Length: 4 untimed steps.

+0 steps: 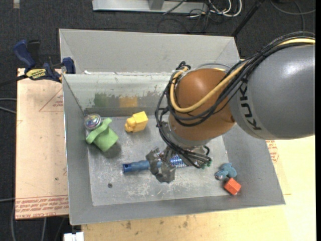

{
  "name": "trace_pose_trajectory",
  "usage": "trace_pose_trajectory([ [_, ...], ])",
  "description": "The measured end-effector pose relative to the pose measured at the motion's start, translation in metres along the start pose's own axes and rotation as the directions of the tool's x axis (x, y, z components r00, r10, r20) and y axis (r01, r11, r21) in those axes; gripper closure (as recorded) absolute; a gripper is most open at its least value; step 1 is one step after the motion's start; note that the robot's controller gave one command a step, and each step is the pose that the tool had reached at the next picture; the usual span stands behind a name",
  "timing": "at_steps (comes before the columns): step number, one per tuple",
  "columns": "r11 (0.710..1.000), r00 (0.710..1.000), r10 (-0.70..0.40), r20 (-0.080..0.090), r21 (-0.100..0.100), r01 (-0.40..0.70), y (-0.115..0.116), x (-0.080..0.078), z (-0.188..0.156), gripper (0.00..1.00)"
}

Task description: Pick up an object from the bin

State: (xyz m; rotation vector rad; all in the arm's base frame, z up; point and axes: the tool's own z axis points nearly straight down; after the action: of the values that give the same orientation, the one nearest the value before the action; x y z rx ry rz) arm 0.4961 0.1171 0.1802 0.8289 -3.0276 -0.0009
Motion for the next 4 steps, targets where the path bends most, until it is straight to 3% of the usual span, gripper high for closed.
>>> trace_pose_trajectory([
  [1, 1.000, 1.000, 0.000, 0.002, 0.000, 0.000, 0.000, -0.001, -0.001, 0.00],
  [2, 0.990, 0.990, 0.141, 0.000, -0.001, -0.141, -0.025, -0.040, 0.092, 0.00],
  [3, 0.990, 0.990, 0.142, 0.002, -0.001, -0.142, -0.025, -0.041, 0.089, 1.00],
  [4, 0.990, 0.990, 0.140, 0.012, 0.001, -0.140, -0.014, -0.049, -0.014, 1.00],
])
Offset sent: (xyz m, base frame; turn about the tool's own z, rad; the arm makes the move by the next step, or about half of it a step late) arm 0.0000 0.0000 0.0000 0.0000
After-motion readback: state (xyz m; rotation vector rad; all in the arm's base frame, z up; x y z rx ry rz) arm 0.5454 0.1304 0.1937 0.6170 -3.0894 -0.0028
